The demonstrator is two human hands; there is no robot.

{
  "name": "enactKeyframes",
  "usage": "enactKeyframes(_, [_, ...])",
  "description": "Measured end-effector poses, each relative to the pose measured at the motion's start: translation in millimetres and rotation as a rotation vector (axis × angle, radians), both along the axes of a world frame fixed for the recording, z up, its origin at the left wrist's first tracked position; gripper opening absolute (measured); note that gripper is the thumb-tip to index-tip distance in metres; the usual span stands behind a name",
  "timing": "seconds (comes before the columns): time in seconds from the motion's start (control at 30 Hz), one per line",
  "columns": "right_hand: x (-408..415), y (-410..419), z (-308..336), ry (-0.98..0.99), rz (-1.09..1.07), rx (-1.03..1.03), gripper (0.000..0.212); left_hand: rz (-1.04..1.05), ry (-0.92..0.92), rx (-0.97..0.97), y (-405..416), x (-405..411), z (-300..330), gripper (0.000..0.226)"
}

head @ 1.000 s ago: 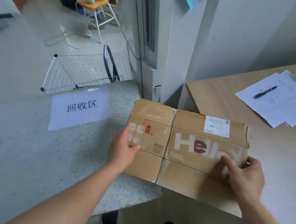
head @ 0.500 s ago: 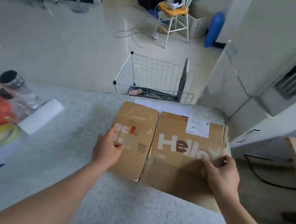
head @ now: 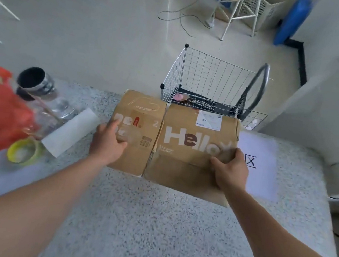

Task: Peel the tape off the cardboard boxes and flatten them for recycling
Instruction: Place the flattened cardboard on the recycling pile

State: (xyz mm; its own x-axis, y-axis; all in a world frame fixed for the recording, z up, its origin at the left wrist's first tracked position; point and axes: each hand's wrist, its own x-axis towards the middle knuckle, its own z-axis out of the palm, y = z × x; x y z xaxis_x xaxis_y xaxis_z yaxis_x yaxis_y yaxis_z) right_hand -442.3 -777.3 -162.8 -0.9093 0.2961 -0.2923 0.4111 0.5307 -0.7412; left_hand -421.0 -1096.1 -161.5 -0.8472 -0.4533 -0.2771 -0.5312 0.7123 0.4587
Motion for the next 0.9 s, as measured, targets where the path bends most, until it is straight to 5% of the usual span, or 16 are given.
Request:
enactKeyframes(0.2, [-30,-30,-39,0.008,0.122,0.077,0.055,-0.027,-0.025,-0.077,-26,-28,-25,0.074])
enactKeyframes(0.3, [-25,-41,-58,0.048,0.285,0.208,0.075,-0.152,-0.077,-0.182,-27,-26,-45,0.078])
enactKeyframes(0.5, [-5,-54,-85,-0.021,0.64,0.555,0.077,-0.463,-0.256,-0.225,10,-5,-73,0.087])
enactKeyframes(0.9, [0,-56,-100,-0.103,0.69,0.636,0.074,-0.555,-0.454,-0.278,14,-11,-86,0.084])
